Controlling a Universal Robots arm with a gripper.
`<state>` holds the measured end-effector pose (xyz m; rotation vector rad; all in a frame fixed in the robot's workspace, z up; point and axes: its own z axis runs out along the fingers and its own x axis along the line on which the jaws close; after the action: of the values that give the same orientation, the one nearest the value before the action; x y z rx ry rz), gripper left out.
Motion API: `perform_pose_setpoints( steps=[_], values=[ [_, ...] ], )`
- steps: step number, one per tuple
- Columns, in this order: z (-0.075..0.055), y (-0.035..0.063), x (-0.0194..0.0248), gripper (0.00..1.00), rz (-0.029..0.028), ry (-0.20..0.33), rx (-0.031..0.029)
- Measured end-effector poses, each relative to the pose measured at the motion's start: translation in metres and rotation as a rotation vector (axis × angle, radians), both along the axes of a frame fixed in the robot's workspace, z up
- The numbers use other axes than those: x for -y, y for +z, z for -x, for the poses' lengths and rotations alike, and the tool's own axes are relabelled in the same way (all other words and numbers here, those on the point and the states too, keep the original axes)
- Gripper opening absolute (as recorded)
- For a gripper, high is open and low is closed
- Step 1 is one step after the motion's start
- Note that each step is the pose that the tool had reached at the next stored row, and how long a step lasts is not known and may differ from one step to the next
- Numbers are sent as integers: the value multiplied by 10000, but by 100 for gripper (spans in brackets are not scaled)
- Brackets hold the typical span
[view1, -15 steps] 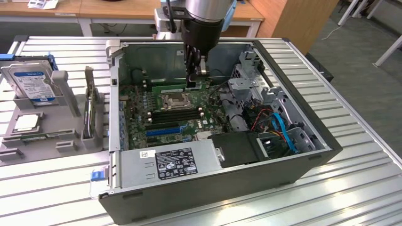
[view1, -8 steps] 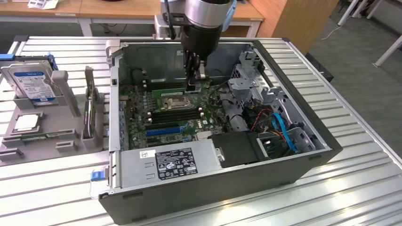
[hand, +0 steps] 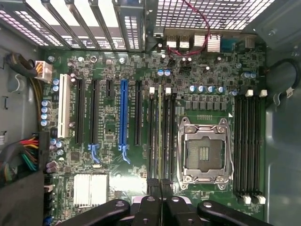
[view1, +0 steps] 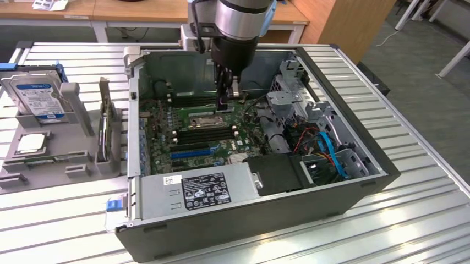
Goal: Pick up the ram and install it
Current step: 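Insert the ram into the slot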
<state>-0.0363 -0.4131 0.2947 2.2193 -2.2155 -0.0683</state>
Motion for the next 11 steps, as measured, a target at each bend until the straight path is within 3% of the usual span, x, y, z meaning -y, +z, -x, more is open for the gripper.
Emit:
perform_pose_setpoints(
  steps=[11],
  values=[
    [2,-132,0,12,0,0,6]
  ],
)
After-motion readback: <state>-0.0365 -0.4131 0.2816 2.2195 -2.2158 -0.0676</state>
